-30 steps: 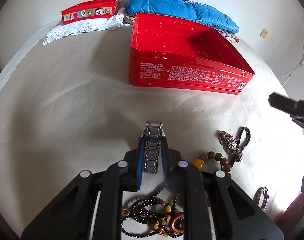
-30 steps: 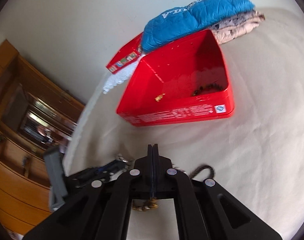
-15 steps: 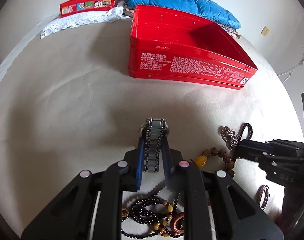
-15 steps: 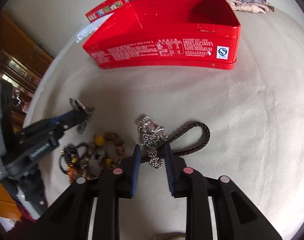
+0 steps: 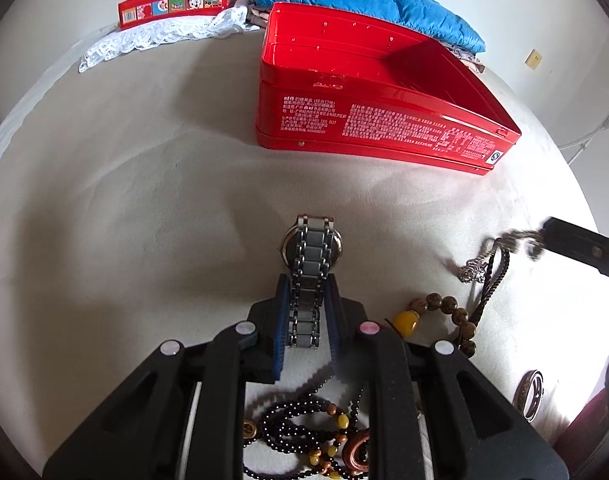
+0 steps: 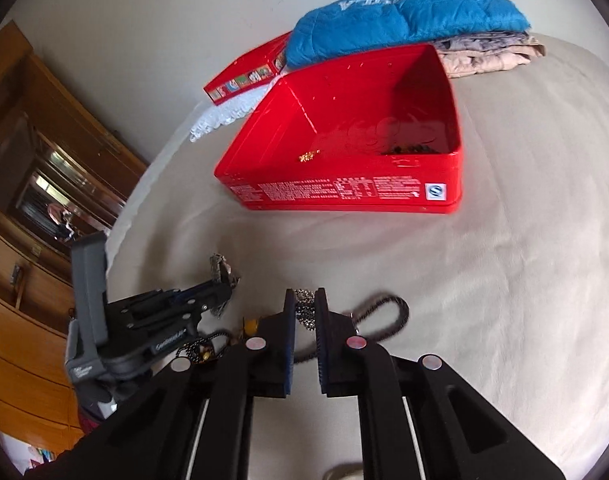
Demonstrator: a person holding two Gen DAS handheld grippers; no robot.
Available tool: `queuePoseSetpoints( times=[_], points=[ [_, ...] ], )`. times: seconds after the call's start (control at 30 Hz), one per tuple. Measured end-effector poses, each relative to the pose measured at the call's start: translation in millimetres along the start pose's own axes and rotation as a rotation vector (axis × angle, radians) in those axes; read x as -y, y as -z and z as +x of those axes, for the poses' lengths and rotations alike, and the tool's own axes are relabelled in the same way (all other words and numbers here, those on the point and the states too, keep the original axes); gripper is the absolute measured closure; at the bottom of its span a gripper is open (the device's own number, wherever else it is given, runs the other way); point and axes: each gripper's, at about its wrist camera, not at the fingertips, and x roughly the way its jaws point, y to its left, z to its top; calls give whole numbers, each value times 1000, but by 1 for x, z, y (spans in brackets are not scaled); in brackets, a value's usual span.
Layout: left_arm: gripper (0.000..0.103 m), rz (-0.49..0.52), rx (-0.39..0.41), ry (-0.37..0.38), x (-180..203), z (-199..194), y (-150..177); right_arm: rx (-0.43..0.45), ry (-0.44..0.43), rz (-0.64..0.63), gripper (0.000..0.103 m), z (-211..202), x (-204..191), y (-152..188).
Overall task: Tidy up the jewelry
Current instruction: 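Lift the watch with the left tool while the right tool reaches for the silver chain, then grasp the silver chain with the right tool while the left tool holds the watch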
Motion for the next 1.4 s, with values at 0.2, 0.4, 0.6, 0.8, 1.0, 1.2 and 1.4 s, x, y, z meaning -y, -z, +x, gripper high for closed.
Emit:
queuePoseSetpoints(
  times=[0.2, 0.4, 0.6, 0.8, 1.0, 1.2, 1.4],
  points=[
    [85, 0, 0, 6, -1, 0, 0, -123, 43, 12, 89, 37, 11, 7],
    [85, -4, -2, 10, -1, 1, -1, -90, 113, -45, 57, 37, 2, 9],
    [83, -10, -4, 13, -3, 0, -1, -132, 156, -111, 62, 58, -9, 15],
    [69, -27, 2, 11, -9, -3, -2, -117, 155, -59, 86, 53, 7, 13],
    [62, -30, 1, 19, -9, -2, -3, -58, 137, 5, 89, 36, 22, 10],
    [60, -27, 4, 22, -5, 3, -8, -80, 81, 29, 89, 41, 19, 12],
    [60, -10, 11, -9, 2, 12, -18, -73, 46, 54, 89, 40, 21, 10]
  ],
)
